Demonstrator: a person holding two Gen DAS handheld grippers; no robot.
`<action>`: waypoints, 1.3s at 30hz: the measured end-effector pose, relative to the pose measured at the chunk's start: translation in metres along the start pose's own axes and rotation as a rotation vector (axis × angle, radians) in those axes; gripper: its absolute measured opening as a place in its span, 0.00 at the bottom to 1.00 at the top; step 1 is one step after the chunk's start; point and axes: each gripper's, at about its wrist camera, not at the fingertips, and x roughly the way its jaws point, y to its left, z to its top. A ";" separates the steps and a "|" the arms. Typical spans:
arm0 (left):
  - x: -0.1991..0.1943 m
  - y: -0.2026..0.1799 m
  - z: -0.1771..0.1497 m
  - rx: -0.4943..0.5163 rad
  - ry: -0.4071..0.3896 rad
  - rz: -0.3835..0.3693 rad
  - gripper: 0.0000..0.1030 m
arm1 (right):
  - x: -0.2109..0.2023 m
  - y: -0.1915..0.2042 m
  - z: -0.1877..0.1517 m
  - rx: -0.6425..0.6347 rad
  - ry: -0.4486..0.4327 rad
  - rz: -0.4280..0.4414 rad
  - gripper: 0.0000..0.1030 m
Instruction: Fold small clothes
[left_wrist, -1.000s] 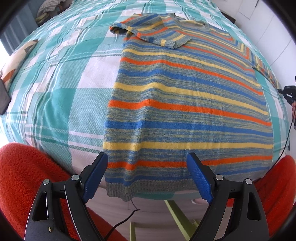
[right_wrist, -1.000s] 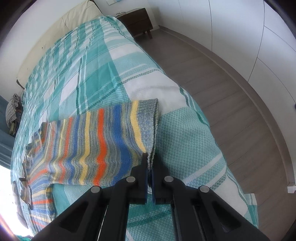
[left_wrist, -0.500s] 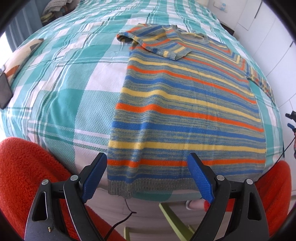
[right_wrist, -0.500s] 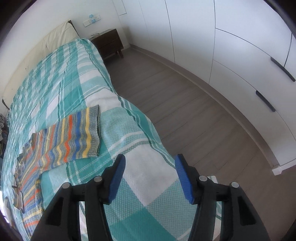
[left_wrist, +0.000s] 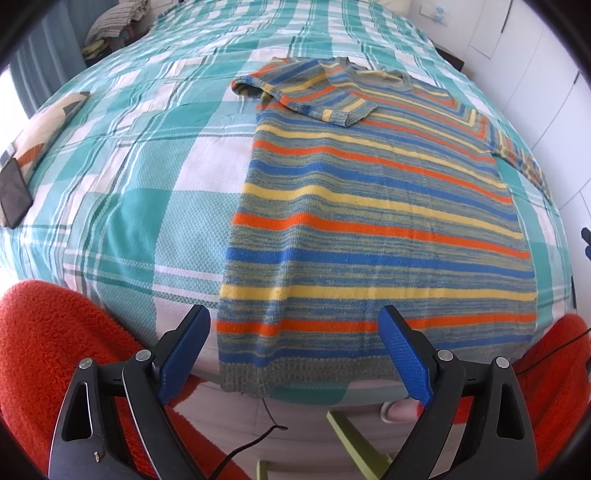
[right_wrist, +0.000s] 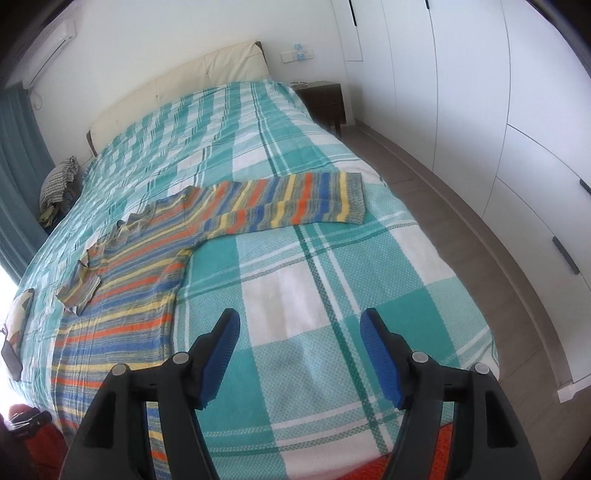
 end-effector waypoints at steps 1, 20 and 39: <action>0.000 0.000 0.000 -0.001 -0.002 0.001 0.91 | 0.001 0.008 -0.006 -0.017 -0.004 0.014 0.65; 0.001 -0.011 -0.003 0.049 -0.024 0.009 0.91 | 0.026 0.040 -0.043 -0.141 0.052 0.021 0.66; -0.025 -0.020 0.021 0.072 -0.010 -0.070 0.91 | 0.028 0.045 -0.045 -0.153 0.059 0.042 0.66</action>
